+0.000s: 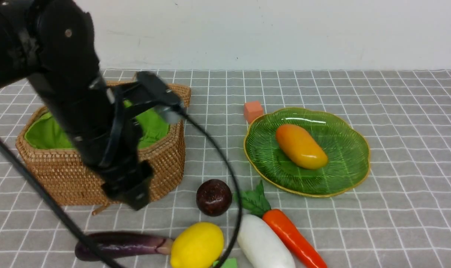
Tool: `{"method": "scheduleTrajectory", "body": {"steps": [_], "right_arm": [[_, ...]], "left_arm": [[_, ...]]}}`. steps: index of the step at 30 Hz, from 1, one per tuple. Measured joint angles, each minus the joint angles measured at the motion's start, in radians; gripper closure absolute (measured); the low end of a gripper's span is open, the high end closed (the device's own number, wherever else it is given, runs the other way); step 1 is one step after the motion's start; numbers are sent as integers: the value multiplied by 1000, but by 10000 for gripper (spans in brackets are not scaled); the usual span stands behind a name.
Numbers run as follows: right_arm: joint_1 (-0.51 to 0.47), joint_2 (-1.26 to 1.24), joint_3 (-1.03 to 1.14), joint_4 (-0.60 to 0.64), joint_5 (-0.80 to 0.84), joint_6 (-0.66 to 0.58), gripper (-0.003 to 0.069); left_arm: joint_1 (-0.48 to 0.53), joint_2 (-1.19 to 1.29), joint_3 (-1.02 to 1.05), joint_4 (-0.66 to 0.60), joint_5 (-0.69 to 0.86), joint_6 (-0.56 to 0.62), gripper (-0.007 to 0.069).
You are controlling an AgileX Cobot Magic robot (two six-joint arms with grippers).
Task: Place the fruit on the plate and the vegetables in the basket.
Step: Use the left arm to grab an eggplant and put it into the left basket
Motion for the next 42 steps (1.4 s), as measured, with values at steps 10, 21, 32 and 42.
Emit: {"method": "scheduleTrajectory", "body": {"steps": [10,21,32,42], "right_arm": [[0,0,0,0,0,0,419],[0,0,0,0,0,0,419],[0,0,0,0,0,0,419],[0,0,0,0,0,0,419]], "left_arm": [[0,-49,366,169,-271,110,118],[0,89,485,228,-586,130,118],[0,110,487,194,-516,130,177],[0,-151,485,223,-286,34,177]]}}
